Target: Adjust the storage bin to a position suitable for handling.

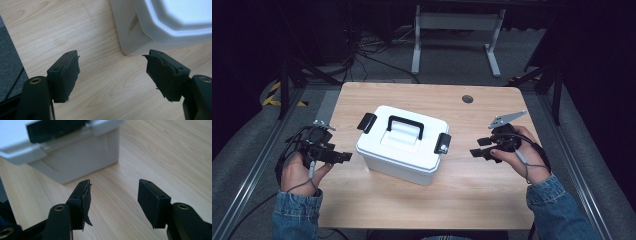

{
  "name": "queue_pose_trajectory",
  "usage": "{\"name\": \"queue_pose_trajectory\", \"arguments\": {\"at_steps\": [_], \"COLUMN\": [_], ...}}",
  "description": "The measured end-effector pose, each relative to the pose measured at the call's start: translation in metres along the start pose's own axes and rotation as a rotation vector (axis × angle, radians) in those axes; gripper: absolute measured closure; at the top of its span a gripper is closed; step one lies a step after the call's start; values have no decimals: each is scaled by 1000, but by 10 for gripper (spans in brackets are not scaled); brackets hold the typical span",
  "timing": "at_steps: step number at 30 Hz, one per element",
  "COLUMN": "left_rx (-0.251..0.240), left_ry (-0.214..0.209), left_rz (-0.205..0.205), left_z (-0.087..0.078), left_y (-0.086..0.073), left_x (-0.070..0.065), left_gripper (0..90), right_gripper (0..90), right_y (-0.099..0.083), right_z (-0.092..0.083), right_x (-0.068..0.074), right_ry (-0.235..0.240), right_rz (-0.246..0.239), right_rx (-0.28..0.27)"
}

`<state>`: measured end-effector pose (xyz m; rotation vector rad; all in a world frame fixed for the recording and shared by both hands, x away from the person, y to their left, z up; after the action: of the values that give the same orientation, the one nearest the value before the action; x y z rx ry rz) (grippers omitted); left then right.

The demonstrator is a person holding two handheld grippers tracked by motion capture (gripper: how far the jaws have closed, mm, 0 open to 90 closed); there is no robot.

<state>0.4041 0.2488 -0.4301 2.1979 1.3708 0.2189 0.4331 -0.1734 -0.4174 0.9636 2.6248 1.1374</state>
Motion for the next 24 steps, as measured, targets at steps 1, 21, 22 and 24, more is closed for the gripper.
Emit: {"name": "queue_pose_trajectory", "arguments": {"at_steps": [1, 21, 22, 24], "left_rx": [-1, 14, 15, 10], "left_ry": [1, -18, -19, -22], "left_rz": [0, -3, 0, -2], "left_z": [0, 3, 3, 3], "left_y": [0, -5, -5, -4], "left_x": [0, 2, 2, 2], "left_gripper": [269, 263, 263, 261], "right_gripper": [449, 440, 440, 440], "right_y": [6, 82, 84, 91], "right_z": [1, 16, 17, 23], "right_x": [5, 47, 48, 51], "right_ry": [6, 41, 45, 55], "right_rz": [-7, -124, -128, -128], "right_rx": [-1, -67, -67, -63]}}
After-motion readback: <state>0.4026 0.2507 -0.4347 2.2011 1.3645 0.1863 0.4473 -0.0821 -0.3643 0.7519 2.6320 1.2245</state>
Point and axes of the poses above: each handheld gripper's, and its own axes: z roughly forward along the jaws, y roughly out of its top, x roughly to its left, the point moved 9 cm from there along z, roughly forward along the jaws, and after that the axes turned 3 degrees about -x, right-handed, at the moved point
